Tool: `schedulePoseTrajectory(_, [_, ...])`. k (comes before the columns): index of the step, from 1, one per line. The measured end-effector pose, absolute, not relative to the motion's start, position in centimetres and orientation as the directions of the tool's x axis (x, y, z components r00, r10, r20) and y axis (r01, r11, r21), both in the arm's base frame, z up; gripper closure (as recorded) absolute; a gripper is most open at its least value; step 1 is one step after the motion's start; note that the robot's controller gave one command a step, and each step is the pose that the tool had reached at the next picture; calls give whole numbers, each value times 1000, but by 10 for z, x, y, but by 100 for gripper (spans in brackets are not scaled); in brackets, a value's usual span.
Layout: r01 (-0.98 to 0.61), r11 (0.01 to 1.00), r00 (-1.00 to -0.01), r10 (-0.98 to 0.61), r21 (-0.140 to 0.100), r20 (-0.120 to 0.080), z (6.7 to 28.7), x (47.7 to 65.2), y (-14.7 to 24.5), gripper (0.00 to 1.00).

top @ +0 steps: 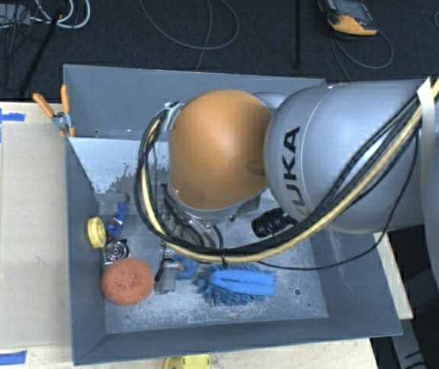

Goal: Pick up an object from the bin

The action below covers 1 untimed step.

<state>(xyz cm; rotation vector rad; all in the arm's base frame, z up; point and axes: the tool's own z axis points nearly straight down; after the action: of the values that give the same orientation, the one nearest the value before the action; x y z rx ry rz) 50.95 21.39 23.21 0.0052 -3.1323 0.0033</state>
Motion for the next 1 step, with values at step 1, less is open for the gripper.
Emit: schedulePoseTrajectory(1, [1, 1000, -1000, 1, 0, 1, 237, 511, 213, 0])
